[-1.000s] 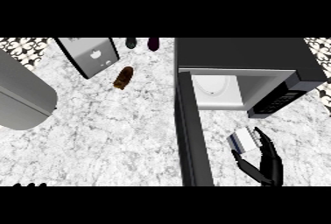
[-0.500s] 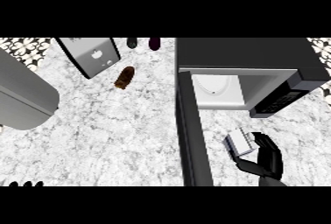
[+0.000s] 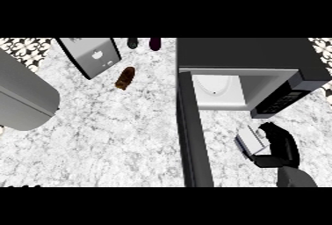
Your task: Pick up the milk, place it into the microwave and close the microwave
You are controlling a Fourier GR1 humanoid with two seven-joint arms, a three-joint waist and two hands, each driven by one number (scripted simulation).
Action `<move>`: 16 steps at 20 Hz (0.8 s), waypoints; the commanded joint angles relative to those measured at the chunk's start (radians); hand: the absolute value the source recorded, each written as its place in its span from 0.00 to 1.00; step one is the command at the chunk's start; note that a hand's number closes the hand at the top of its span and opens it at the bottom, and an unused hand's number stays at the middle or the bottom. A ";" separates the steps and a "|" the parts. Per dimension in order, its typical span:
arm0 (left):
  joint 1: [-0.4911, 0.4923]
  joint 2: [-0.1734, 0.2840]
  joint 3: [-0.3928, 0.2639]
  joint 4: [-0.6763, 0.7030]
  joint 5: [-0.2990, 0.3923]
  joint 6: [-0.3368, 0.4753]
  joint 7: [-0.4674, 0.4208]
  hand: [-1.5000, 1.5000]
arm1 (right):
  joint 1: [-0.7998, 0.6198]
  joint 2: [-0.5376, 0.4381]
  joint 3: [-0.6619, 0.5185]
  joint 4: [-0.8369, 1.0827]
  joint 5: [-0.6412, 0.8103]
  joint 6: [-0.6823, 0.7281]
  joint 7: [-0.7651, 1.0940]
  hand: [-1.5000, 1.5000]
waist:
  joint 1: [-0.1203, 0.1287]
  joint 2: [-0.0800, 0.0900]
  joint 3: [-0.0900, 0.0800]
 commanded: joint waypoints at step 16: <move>0.073 0.028 0.095 0.070 0.092 -0.084 -0.119 0.00 | 0.464 0.093 0.234 -0.942 -0.048 -0.084 0.407 1.00 | -0.014 -0.005 -0.002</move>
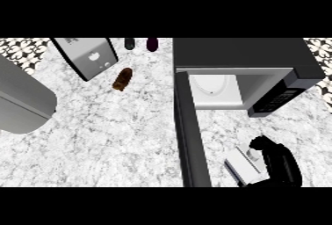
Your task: Pick up the milk, place it into the microwave and close the microwave
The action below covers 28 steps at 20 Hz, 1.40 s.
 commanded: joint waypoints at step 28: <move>0.001 0.016 0.198 0.079 0.119 -0.145 -0.026 0.00 | -0.483 0.165 -0.101 0.227 0.222 -0.500 0.287 1.00 | 0.029 0.010 0.003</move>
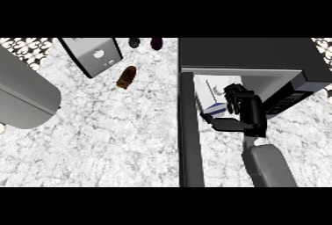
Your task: Pick up the milk, place it into the microwave and close the microwave
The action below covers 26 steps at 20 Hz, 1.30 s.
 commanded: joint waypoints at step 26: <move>-0.134 -0.008 0.114 0.112 0.057 -0.104 0.047 0.00 | -0.616 -0.091 -0.143 1.000 0.206 -0.353 -0.546 1.00 | 0.045 0.021 0.001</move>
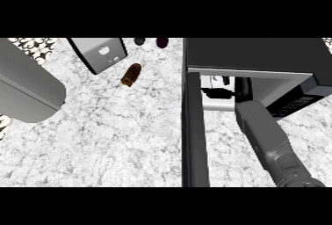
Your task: Pick up the milk, place it into the microwave and close the microwave
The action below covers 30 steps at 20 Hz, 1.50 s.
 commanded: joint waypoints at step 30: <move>-0.145 0.009 0.007 0.077 -0.012 -0.028 0.057 0.00 | -0.074 -0.165 -0.049 0.242 0.091 -0.314 0.010 1.00 | 0.063 0.040 0.006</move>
